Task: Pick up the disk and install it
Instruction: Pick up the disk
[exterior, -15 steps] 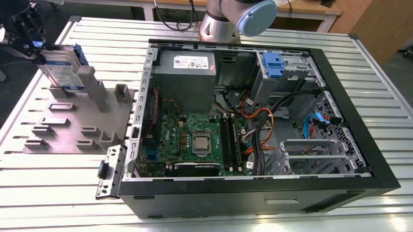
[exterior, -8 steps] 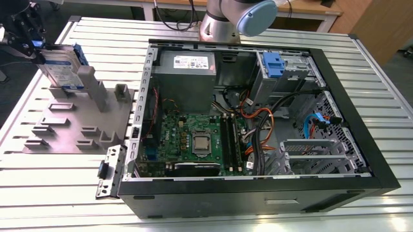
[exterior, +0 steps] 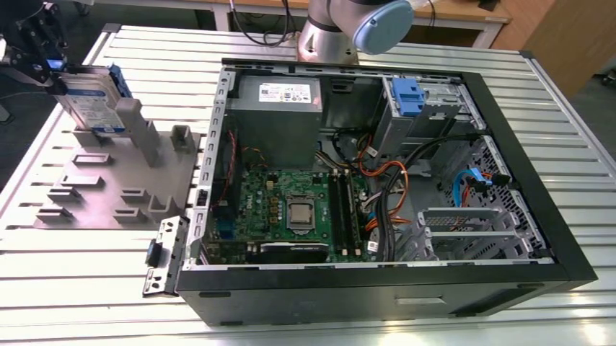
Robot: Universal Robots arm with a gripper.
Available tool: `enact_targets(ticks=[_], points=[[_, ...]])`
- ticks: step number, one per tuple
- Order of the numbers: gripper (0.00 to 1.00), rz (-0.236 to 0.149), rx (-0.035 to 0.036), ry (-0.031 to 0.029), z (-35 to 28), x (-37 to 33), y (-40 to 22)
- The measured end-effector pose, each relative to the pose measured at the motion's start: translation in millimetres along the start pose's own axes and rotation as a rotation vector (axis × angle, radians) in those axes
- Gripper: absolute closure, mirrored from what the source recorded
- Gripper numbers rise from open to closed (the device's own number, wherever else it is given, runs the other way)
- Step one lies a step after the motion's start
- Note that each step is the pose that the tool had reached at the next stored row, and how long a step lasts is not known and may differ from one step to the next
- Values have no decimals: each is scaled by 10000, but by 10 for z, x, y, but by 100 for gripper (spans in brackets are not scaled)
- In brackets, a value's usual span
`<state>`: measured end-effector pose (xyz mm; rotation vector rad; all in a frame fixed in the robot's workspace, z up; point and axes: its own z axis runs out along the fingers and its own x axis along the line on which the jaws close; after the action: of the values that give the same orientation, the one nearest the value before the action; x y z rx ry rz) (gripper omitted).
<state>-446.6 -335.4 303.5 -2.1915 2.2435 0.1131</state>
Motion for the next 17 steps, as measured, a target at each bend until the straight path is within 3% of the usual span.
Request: enact_targets(ticks=[17], points=[[64, 1, 0, 0, -74, -4, 4]])
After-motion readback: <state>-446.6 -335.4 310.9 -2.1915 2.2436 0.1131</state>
